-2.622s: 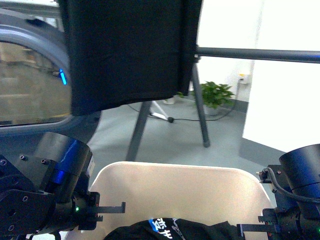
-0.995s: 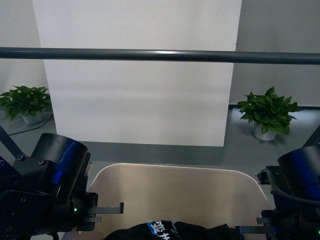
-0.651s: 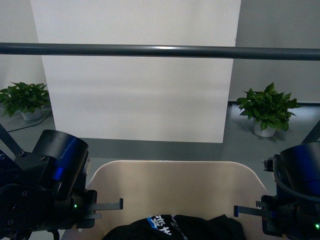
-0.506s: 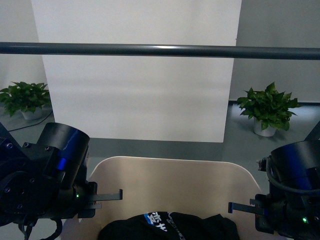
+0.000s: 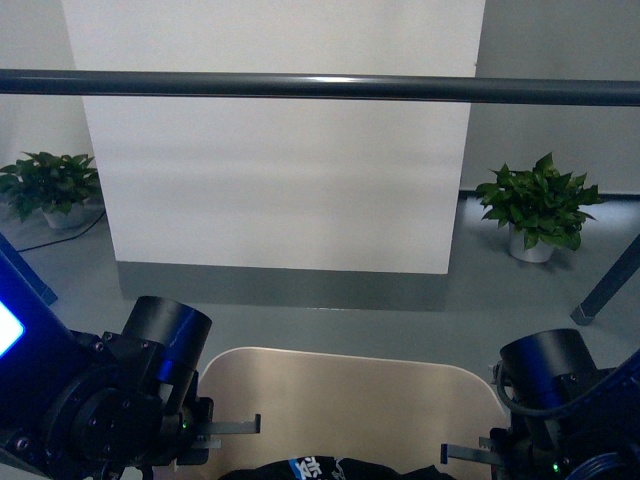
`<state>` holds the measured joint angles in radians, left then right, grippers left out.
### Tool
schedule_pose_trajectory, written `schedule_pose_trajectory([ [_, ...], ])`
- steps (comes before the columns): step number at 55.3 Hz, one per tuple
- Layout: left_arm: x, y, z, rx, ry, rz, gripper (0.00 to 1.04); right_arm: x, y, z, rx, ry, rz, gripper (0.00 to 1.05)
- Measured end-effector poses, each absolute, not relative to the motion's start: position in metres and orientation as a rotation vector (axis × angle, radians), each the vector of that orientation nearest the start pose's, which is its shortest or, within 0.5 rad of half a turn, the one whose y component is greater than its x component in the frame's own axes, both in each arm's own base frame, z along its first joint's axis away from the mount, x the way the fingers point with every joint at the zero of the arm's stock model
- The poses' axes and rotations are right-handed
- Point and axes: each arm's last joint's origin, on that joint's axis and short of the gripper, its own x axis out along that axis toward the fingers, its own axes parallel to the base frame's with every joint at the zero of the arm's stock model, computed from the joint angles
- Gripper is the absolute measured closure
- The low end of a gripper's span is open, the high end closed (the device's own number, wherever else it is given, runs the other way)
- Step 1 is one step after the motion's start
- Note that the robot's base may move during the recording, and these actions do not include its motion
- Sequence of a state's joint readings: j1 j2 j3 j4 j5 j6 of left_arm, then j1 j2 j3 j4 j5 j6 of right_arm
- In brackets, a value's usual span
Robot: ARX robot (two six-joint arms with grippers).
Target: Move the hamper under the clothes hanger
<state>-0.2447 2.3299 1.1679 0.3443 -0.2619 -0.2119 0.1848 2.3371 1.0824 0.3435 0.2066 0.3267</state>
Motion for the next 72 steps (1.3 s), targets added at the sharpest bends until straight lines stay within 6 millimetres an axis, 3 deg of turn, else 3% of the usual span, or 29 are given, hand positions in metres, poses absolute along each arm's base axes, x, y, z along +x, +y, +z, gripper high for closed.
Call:
schedule_pose_trajectory([
  [6,0.407,-0.095,0.014,0.008,0.809,0.094,1.0,0.387,0.072,-0.006,0.116,0.899,-0.163,1.02],
  [9,0.406,-0.095,0.013,0.005,0.822,0.09,0.91,0.389,0.074,-0.005,0.117,0.893,-0.158,1.01],
  [24,0.406,-0.097,0.018,-0.022,0.821,0.075,0.53,0.39,0.075,-0.003,0.129,0.882,-0.167,0.65],
  [32,0.411,-0.098,0.048,-0.033,0.752,0.064,0.3,0.393,0.072,0.015,0.136,0.838,-0.177,0.42],
  [40,0.413,-0.1,0.109,-0.051,0.597,0.038,0.05,0.394,0.068,0.061,0.142,0.732,-0.186,0.15],
  [44,0.409,-0.1,0.135,-0.058,0.538,0.026,0.07,0.393,0.066,0.081,0.138,0.685,-0.186,0.06],
  [48,0.405,-0.101,0.155,-0.062,0.488,0.015,0.07,0.391,0.064,0.099,0.132,0.649,-0.186,0.07],
  [55,0.388,-0.106,0.208,-0.088,0.36,-0.013,0.07,0.38,0.064,0.149,0.105,0.537,-0.192,0.08],
  [62,0.37,-0.112,0.249,-0.114,0.251,-0.051,0.07,0.363,0.073,0.199,0.08,0.388,-0.204,0.08],
  [66,0.359,-0.111,0.261,-0.095,0.127,-0.033,0.14,0.355,0.078,0.221,0.083,0.31,-0.182,0.08],
  [72,0.335,-0.096,0.252,-0.058,-0.003,-0.033,0.32,0.34,0.076,0.219,0.059,0.102,0.007,0.25],
])
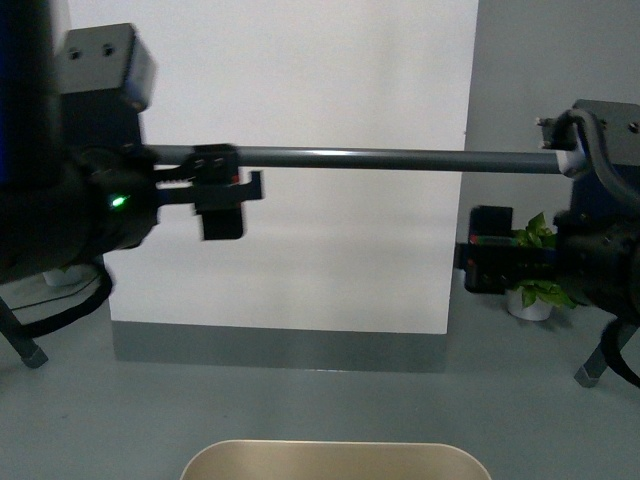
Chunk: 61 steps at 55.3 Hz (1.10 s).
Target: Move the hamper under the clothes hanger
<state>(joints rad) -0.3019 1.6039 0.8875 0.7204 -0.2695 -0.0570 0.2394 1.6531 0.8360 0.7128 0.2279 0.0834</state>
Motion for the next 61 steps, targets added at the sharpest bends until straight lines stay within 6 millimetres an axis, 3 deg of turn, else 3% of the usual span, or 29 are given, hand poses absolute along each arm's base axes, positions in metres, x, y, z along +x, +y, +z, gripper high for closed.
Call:
schedule_pose_trajectory([
  [7,0.302,-0.066,0.228,-0.027,-0.001,0.003,0.55,0.305,0.055,0.2,0.021,0.022,0.007,0.47],
  [18,0.268,-0.048,0.212,-0.016,0.005,-0.01,0.82,0.271,0.037,0.195,0.009,0.002,-0.002,0.74],
  [23,0.248,-0.038,0.204,-0.014,0.006,-0.011,1.0,0.25,0.03,0.188,0.003,0.012,0.007,0.92],
  [27,0.236,-0.032,0.199,-0.012,0.011,-0.004,1.01,0.238,0.025,0.184,0.001,0.018,0.003,1.03],
  [44,0.197,-0.017,0.185,-0.012,0.006,-0.004,1.01,0.199,0.013,0.176,0.0,0.012,0.002,1.03],
  [61,0.174,-0.005,0.177,-0.009,0.011,-0.019,1.01,0.175,0.0,0.167,0.0,-0.001,-0.004,1.03],
])
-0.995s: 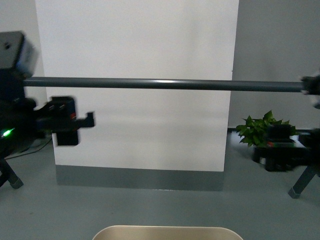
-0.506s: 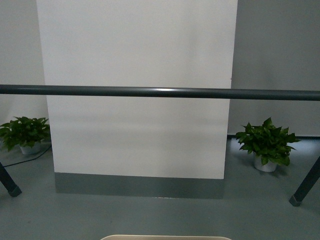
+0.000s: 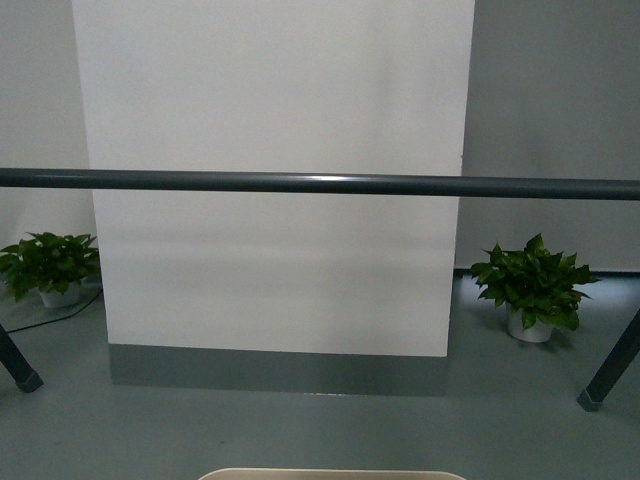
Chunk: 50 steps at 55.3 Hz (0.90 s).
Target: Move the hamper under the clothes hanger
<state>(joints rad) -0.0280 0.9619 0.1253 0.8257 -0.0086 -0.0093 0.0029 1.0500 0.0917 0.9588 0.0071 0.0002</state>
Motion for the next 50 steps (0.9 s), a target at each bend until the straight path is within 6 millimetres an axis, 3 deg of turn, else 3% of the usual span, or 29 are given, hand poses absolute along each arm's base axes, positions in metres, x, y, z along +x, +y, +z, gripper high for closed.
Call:
schedule_pose_trajectory([
  [24,0.148,0.0,0.162,-0.008,0.016,-0.003,1.01,0.149,0.0,0.162,0.001,0.015,0.0,1.03],
  [50,0.131,0.0,0.171,-0.006,-0.013,-0.003,1.01,0.13,0.0,0.166,0.001,0.001,0.0,1.03],
])
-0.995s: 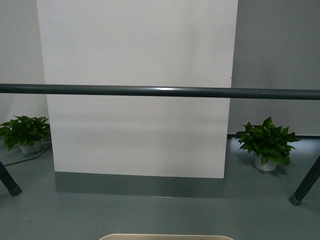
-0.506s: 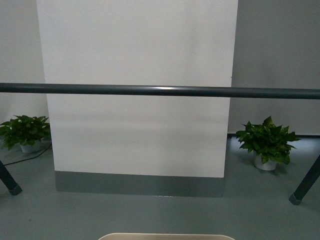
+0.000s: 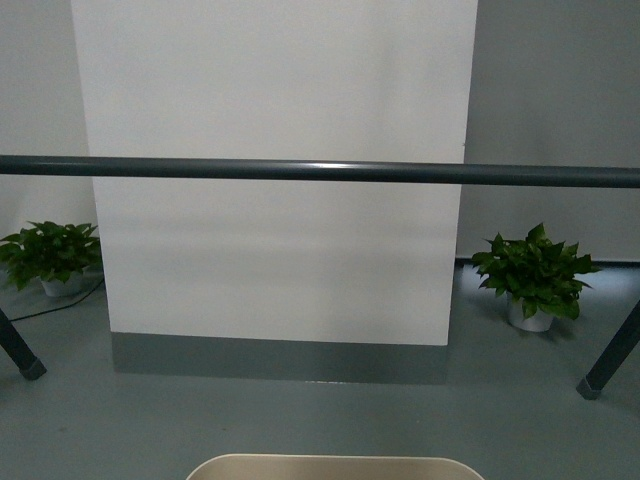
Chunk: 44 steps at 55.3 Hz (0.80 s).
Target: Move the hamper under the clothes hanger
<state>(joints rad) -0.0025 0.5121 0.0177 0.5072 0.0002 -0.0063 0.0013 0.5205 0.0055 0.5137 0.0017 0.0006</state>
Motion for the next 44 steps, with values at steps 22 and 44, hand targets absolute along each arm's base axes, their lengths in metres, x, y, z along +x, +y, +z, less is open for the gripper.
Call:
schedule_pose_trajectory([
  [22,0.118,0.0,0.173,-0.006,-0.021,-0.003,1.01,0.119,0.0,0.169,0.001,-0.008,0.0,1.03],
  [44,0.111,0.0,0.173,-0.006,-0.022,-0.003,1.01,0.111,0.0,0.168,0.001,-0.009,0.0,1.03],
])
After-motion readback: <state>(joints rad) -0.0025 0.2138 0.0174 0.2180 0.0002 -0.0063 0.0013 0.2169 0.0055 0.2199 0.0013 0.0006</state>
